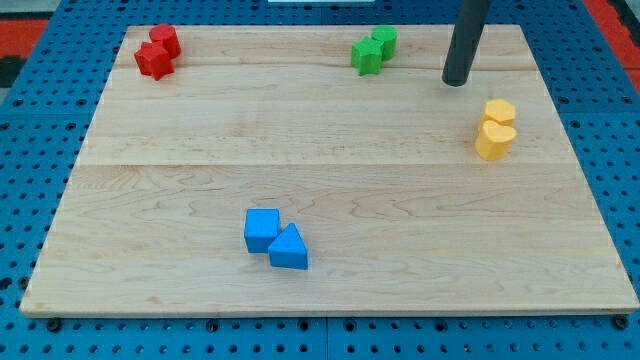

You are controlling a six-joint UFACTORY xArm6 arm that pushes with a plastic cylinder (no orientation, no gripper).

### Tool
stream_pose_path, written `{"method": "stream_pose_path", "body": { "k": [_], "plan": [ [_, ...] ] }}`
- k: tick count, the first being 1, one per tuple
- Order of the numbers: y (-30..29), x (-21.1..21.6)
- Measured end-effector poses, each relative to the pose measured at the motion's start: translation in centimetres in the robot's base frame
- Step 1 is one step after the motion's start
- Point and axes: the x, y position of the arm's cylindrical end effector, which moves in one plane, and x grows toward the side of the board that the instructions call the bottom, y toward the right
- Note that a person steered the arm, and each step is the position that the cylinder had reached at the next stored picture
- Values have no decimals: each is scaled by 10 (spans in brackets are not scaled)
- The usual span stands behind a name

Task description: Move your arm close to the hexagon

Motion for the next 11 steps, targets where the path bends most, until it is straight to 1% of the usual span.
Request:
{"method": "stream_pose_path", "body": {
  "k": [4,10,11],
  "plan": [
    [0,1],
    [18,1],
    [23,13]
  ]
}}
